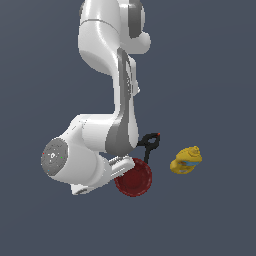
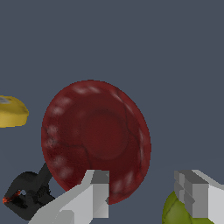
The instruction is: Pick up a designated object from a clutter of objects.
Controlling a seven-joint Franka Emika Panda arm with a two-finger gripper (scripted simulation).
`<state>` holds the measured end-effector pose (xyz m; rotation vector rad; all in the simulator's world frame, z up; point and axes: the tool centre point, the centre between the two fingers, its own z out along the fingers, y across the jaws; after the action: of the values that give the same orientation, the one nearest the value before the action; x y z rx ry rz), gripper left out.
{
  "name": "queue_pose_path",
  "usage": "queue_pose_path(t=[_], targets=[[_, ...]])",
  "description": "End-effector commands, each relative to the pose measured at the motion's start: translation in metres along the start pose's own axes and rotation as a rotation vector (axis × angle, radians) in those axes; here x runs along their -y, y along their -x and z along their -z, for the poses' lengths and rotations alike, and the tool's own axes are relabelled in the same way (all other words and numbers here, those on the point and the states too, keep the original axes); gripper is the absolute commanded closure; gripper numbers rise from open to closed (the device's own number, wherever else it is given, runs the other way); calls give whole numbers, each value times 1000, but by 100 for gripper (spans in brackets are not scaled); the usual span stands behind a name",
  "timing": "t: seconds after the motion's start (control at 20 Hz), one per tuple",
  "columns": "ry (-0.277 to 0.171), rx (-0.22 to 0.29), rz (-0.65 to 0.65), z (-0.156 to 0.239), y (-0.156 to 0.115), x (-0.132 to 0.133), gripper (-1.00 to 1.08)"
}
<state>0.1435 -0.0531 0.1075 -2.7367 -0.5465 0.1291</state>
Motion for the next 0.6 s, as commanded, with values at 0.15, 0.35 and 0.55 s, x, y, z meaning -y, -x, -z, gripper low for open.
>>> queue_pose_path(t=[0.15,0.35,0.55], targets=[[-39,-5,35,-23,-3,-12,-20],[-53,-7,47,-32,-4,-17,-20],[-54,-7,47,-33,-4,-17,-20]])
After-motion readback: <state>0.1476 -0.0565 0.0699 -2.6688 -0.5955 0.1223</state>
